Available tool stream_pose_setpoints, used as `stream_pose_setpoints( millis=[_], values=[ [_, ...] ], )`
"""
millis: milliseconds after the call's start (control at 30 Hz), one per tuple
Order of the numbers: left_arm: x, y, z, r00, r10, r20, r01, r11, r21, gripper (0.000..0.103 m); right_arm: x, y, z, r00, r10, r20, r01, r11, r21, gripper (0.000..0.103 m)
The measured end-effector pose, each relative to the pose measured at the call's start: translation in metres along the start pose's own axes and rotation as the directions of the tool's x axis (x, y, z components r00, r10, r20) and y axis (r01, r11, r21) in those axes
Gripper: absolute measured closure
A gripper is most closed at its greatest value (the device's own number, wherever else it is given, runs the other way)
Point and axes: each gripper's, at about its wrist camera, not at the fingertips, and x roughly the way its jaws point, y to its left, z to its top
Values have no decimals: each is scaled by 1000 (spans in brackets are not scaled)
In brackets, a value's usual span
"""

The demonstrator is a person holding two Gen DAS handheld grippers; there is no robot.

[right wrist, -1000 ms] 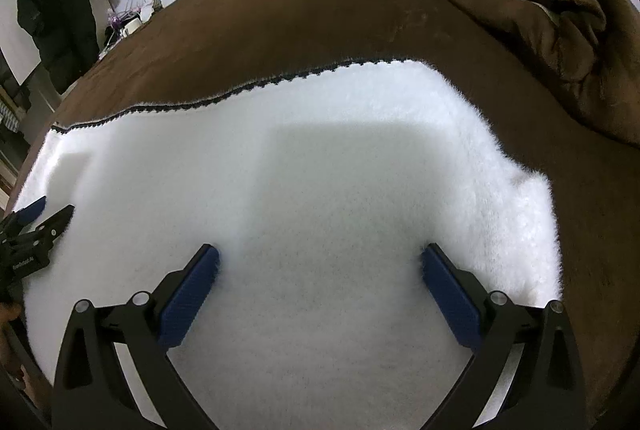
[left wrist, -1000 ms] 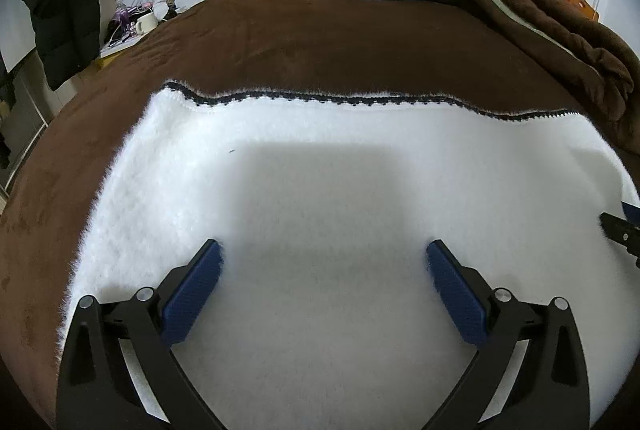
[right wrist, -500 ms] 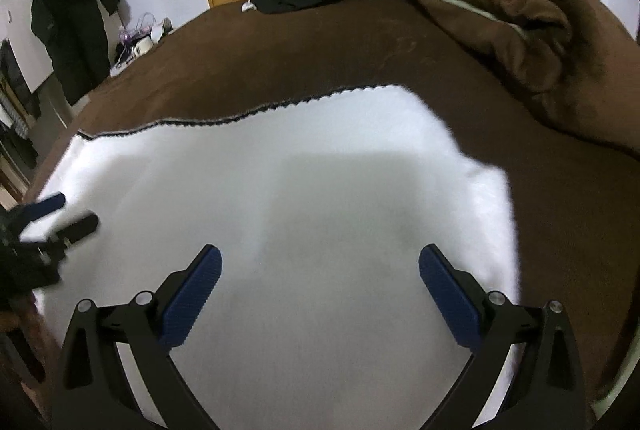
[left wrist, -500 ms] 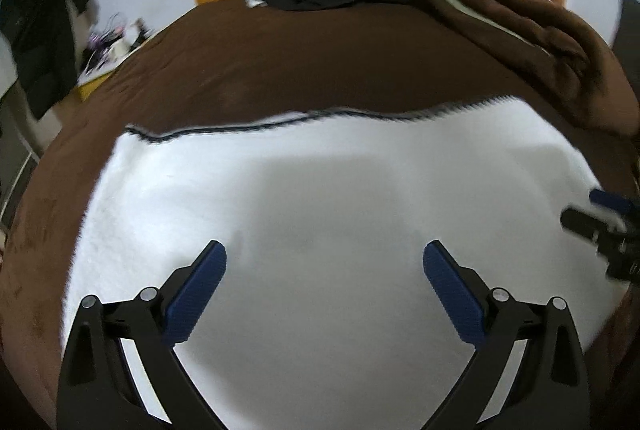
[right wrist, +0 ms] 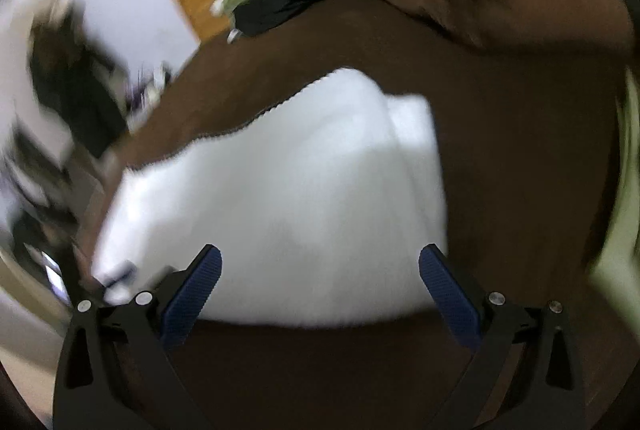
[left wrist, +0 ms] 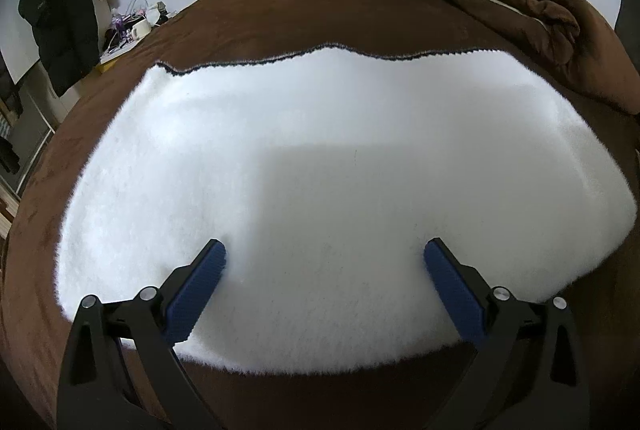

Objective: Fold large clothes

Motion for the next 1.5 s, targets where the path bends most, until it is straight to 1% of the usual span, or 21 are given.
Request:
stream_pose_setpoints(
  millis=[67, 167, 267, 300, 367, 433, 500, 700, 733, 767, 833, 867, 933, 1033, 1167, 1200, 1267, 1300, 1367, 1400, 1500],
  values=[
    [4, -3, 0, 1000, 19, -9, -19, 1000, 12, 6, -9, -17, -11, 997, 76, 20, -78, 989, 126, 5],
    [7, -5, 0, 999, 36, -12, -36, 999, 8, 6, -6, -34, -22, 995, 99, 25, -102, 973, 207, 7],
    [7, -3, -2, 1000, 27, -7, -27, 1000, -5, 6, 12, -52, -26, 992, 128, -3, -122, 948, 294, 12],
    [7, -3, -2, 1000, 31, -2, -31, 999, -12, 6, 19, -57, -29, 992, 124, -13, -114, 942, 316, 17],
    [7, -4, -3, 999, 36, 5, -35, 999, -5, 6, 33, -63, -32, 991, 132, -32, -112, 928, 356, 20],
    [7, -4, -4, 1000, 29, 12, -29, 1000, -7, 6, 45, -69, -34, 987, 158, -25, -135, 906, 402, 23],
    [7, -3, -5, 1000, 20, 19, -20, 1000, -11, 6, 56, -74, -29, 986, 165, -4, -148, 891, 428, 30],
    [8, 0, -5, 1000, -2, 21, 2, 1000, -11, 6, 80, -75, -1, 981, 180, 70, -192, 866, 461, 31],
    [9, 0, -5, 1000, -4, 24, 4, 1000, -10, 6, 82, -75, 2, 978, 188, 89, -208, 856, 473, 36],
    [9, 0, -6, 1000, -5, 25, 5, 1000, -11, 6, 83, -79, 4, 975, 194, 110, -223, 845, 486, 61],
    [8, 0, -6, 1000, -8, 29, 8, 1000, -12, 6, 89, -87, 4, 960, 245, 135, -279, 794, 540, 65],
    [8, 0, -7, 1000, -8, 28, 9, 1000, -12, 6, 88, -86, 4, 960, 244, 140, -280, 790, 545, 68],
    [8, 0, -6, 1000, -9, 25, 9, 1000, -13, 6, 79, -76, 7, 965, 225, 137, -263, 822, 505, 72],
    [7, 1, -5, 1000, -18, 22, 18, 1000, -19, 6, 66, -69, 13, 950, 259, 176, -313, 809, 497, 74],
    [3, 2, -7, 999, -32, 24, 32, 999, -7, 7, 38, -49, 20, 938, 269, 219, -344, 808, 479, 75],
    [1, 3, -7, 999, -36, 15, 37, 999, -10, 7, 30, -43, 23, 934, 277, 224, -352, 811, 468, 75],
    [-5, 4, -7, 999, -49, -5, 49, 999, -16, 9, 16, -29, 31, 934, 283, 218, -351, 838, 418, 75],
    [-9, 4, -7, 998, -62, -20, 62, 998, -19, 10, 7, -21, 35, 934, 287, 212, -350, 854, 385, 75],
    [-16, 3, -9, 994, -102, -44, 100, 994, -31, 11, -7, -16, 39, 931, 296, 213, -358, 858, 368, 75],
    [-21, 0, -12, 987, -147, -61, 144, 989, -45, 11, -17, -16, 39, 929, 293, 224, -359, 859, 365, 75],
    [-30, -17, -21, 978, -188, -89, 187, 982, -24, 11, -43, -22, 39, 934, 268, 236, -340, 869, 360, 75]
  ],
)
